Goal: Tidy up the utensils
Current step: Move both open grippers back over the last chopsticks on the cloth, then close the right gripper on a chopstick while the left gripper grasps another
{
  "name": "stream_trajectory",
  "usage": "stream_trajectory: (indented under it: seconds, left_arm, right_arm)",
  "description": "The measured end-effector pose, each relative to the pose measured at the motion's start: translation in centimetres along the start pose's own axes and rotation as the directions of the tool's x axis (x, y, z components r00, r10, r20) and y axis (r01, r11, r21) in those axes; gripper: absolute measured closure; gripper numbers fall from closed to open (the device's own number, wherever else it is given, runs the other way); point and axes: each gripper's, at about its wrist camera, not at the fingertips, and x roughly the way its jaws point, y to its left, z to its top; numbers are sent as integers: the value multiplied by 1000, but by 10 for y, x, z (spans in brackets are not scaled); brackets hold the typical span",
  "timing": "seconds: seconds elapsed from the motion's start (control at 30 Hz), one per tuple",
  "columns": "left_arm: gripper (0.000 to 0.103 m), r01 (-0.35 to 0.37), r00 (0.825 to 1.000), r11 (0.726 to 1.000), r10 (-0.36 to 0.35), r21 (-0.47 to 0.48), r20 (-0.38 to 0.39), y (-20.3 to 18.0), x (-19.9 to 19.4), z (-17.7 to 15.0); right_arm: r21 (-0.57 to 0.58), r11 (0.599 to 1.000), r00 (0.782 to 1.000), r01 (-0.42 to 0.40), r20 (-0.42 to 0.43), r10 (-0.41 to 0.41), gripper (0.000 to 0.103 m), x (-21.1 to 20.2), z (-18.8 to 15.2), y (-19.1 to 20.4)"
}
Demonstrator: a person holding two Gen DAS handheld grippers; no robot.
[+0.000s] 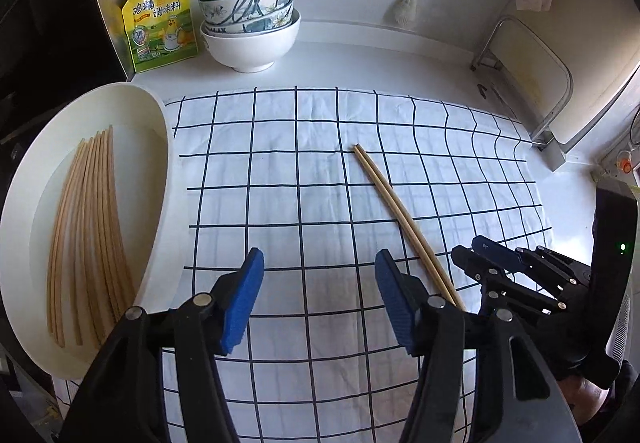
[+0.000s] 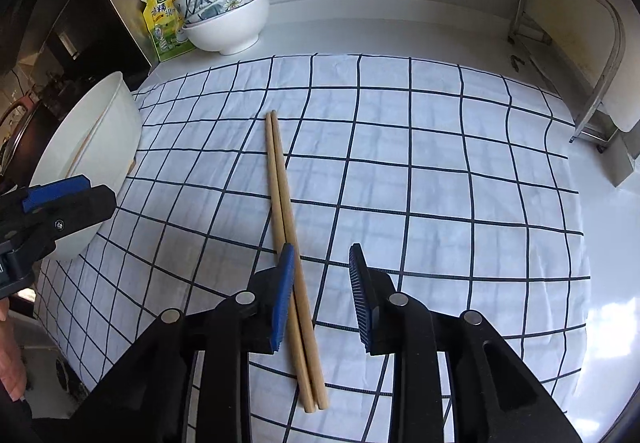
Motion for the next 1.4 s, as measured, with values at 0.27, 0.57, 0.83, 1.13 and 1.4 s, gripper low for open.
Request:
stream_trajectory:
  seconds: [0.27,0.57,0.83,1.13,1.4]
  left_arm:
    - [45,-30,999,999,30,-15,-31,2,10,-9]
    - [45,-35,999,999,34,-24,-38,4,13,-9]
    - [45,-34,999,999,34,-20,-42,2,17,-9]
    - [40,-21,999,1000,21,-5,-42,-10,30,-7]
    - [38,-13,998,1000,14,15,-60,-33,56,-5]
  right_arm:
    - [-58,998,1000,7,-14,-7,76,17,0,8]
    - [-116,992,999,47,-23,-50,76,22,-4,18]
    - [-162,986,998,51,-13,-54,88,25,-6,35]
    - [-80,995,998,62,-2,-62,96,19,-9,10]
    - [8,996,996,86,7,-86,96,5,-21,-32]
